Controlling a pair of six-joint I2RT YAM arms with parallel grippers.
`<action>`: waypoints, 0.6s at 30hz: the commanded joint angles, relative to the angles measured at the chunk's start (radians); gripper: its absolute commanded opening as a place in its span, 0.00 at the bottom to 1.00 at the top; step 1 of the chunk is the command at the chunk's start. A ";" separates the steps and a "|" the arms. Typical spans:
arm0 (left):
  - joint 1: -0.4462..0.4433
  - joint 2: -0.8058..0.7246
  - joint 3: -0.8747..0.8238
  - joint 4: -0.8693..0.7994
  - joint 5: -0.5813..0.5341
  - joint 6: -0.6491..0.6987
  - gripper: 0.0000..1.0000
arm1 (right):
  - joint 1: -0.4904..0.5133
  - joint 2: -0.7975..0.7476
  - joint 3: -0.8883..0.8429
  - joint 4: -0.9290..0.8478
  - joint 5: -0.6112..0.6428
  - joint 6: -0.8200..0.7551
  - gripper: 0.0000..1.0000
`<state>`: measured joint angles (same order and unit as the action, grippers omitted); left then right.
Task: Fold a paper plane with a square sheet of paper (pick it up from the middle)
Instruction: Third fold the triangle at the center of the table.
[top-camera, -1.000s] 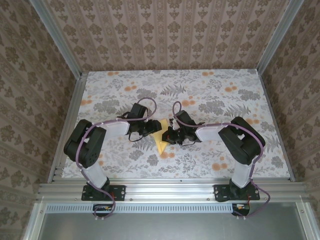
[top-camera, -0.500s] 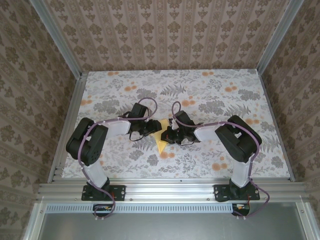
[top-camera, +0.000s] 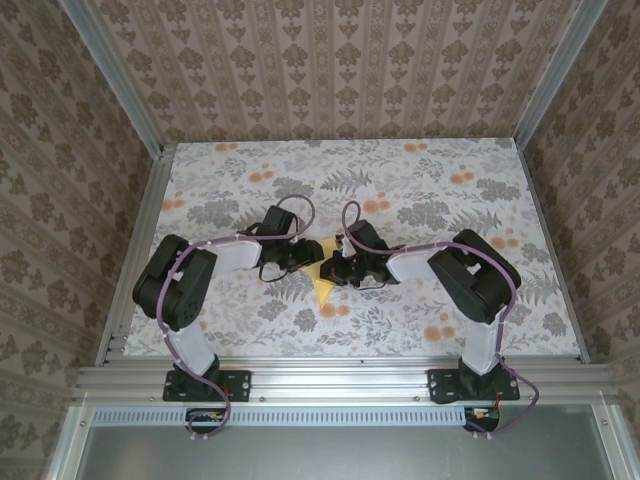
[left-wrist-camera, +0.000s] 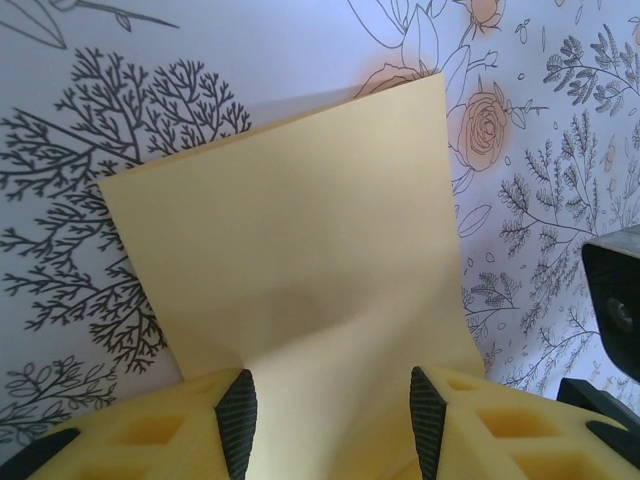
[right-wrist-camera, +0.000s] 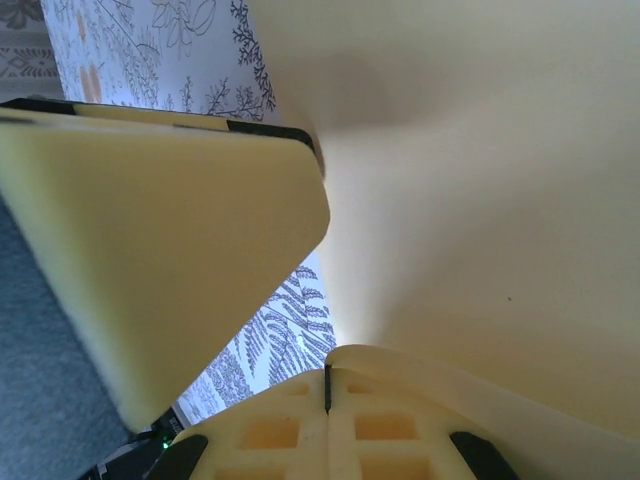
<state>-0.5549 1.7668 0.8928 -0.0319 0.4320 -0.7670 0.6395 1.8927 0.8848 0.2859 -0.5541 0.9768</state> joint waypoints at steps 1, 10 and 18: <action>-0.007 0.039 0.004 -0.040 -0.004 0.012 0.49 | 0.005 0.032 0.028 0.013 -0.012 0.006 0.01; -0.007 0.038 0.005 -0.044 -0.004 0.013 0.49 | 0.005 0.050 0.037 0.005 -0.030 -0.006 0.01; -0.008 0.041 0.009 -0.048 -0.006 0.014 0.49 | 0.005 0.054 0.038 0.005 -0.041 -0.012 0.01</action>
<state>-0.5556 1.7683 0.8940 -0.0311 0.4339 -0.7666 0.6395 1.9312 0.9024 0.2886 -0.5770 0.9752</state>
